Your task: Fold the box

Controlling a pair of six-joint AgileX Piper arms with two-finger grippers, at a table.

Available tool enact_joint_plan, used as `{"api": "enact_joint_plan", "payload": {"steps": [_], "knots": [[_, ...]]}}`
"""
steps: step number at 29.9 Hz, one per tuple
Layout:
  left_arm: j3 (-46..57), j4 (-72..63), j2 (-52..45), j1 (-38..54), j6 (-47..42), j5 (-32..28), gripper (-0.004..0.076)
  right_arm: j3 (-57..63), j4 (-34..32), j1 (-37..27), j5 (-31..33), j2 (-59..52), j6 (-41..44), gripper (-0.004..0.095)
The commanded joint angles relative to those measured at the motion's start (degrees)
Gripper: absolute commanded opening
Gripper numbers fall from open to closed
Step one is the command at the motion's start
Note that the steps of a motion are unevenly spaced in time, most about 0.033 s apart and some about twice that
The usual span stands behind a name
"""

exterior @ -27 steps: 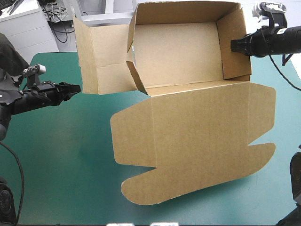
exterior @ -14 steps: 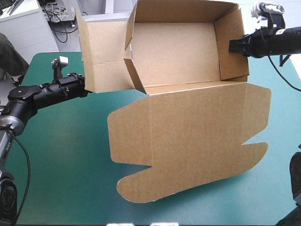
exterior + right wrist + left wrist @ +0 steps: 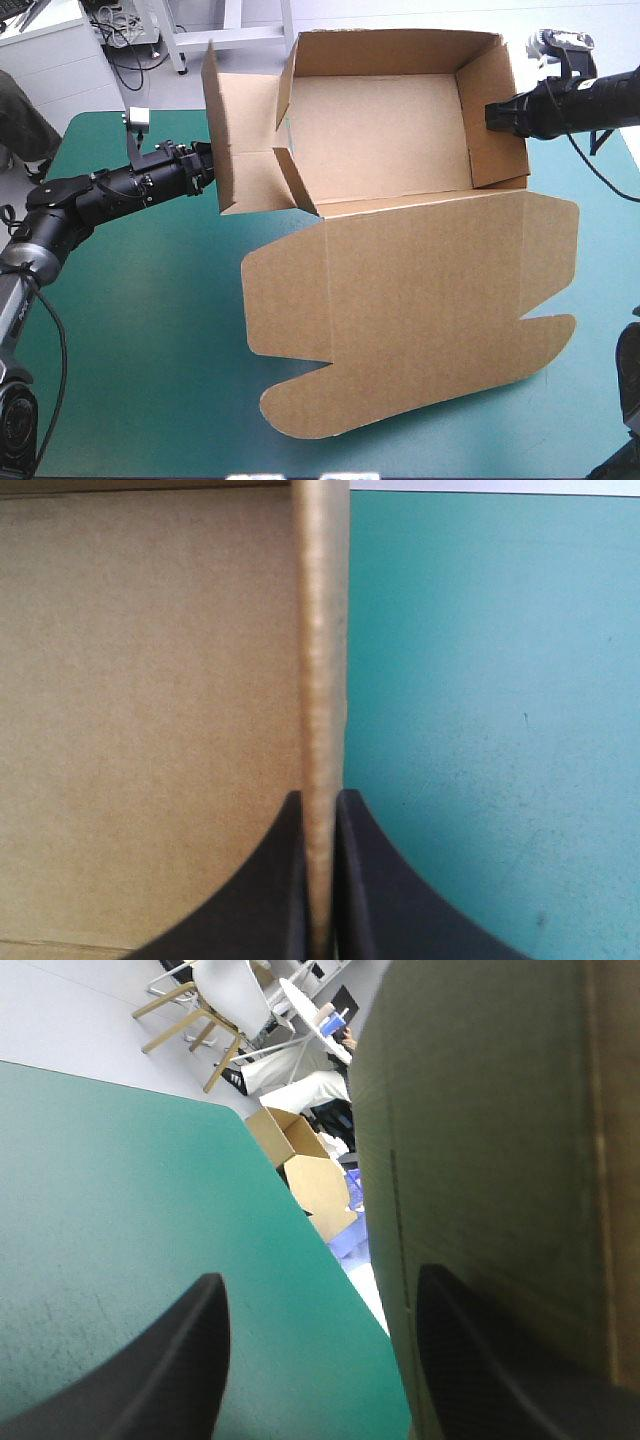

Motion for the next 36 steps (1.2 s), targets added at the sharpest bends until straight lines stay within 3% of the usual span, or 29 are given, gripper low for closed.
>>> {"api": "enact_joint_plan", "payload": {"steps": [1, 13, 21, 31, 36], "knots": [[-2.6, -7.6, -2.1, -0.6, -0.2, 4.1, 0.0406, -1.3, 2.9, -0.2, -3.0, -2.7, 0.2, -0.0021], [-10.4, -7.6, -2.2, -2.0, -2.5, 9.4, 0.0406, -1.3, 2.3, -0.2, -4.0, -2.7, 0.2, -0.0021], [-15.0, -6.1, -2.2, -5.8, -3.7, 5.0, 0.0406, -1.3, 2.3, -0.2, -4.1, -2.7, 0.2, -0.0021], [-17.5, -4.1, -2.2, -5.8, -7.0, 4.2, 0.0407, -1.3, 2.3, -0.2, -4.2, -2.7, 0.3, -0.0021], [-19.9, 5.1, -2.2, -6.8, -12.3, 1.0, 0.0408, -1.3, 2.3, -0.2, -4.6, -2.7, 1.0, -0.0016]]}}
